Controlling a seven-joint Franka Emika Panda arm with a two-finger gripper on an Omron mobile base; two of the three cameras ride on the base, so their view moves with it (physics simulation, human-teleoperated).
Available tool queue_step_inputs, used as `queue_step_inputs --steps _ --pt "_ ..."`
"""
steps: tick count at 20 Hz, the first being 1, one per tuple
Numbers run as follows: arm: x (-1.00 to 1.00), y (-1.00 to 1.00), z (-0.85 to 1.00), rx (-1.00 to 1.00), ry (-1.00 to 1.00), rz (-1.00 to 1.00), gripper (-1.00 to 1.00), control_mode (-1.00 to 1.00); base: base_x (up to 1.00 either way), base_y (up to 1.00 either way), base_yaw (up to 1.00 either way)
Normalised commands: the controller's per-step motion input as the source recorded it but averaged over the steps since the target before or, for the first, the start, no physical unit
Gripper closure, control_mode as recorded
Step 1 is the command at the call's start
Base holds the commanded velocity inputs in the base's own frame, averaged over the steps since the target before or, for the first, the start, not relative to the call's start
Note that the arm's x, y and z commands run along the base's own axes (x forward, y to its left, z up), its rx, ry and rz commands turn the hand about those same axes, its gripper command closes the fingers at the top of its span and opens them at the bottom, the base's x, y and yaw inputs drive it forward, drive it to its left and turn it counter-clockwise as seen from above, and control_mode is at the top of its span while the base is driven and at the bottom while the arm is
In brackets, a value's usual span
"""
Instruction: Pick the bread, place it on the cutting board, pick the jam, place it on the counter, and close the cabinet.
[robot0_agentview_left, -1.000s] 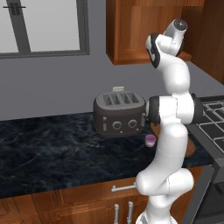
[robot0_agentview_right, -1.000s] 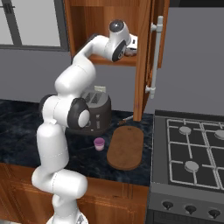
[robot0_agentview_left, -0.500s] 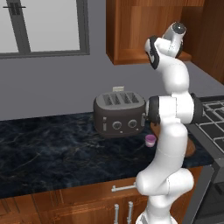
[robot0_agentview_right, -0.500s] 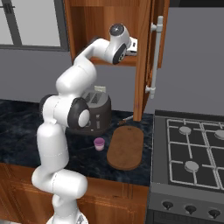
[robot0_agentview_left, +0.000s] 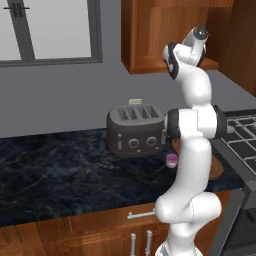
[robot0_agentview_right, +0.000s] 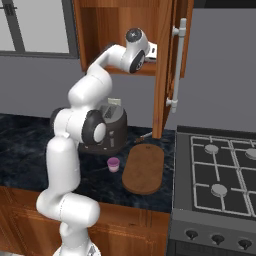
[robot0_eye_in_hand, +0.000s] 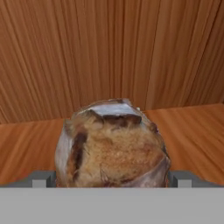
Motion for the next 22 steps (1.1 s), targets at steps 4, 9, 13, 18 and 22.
queue_step_inputs --steps 4,9,13,18,22 --pt "0.28 -0.02 0.00 0.00 -0.03 0.00 -1.00 -1.00 0.00 0.00 0.00" --pt "0.29 -0.02 0.00 0.00 -0.02 0.00 1.00 -1.00 0.00 0.00 0.00" --pt "0.35 0.00 0.00 0.00 0.00 0.00 1.00 -1.00 0.00 0.00 0.00" --pt "0.15 0.00 0.00 0.00 0.00 0.00 1.00 -1.00 0.00 0.00 0.00" --pt "0.00 0.00 0.00 0.00 0.00 0.00 1.00 -1.00 0.00 0.00 0.00"
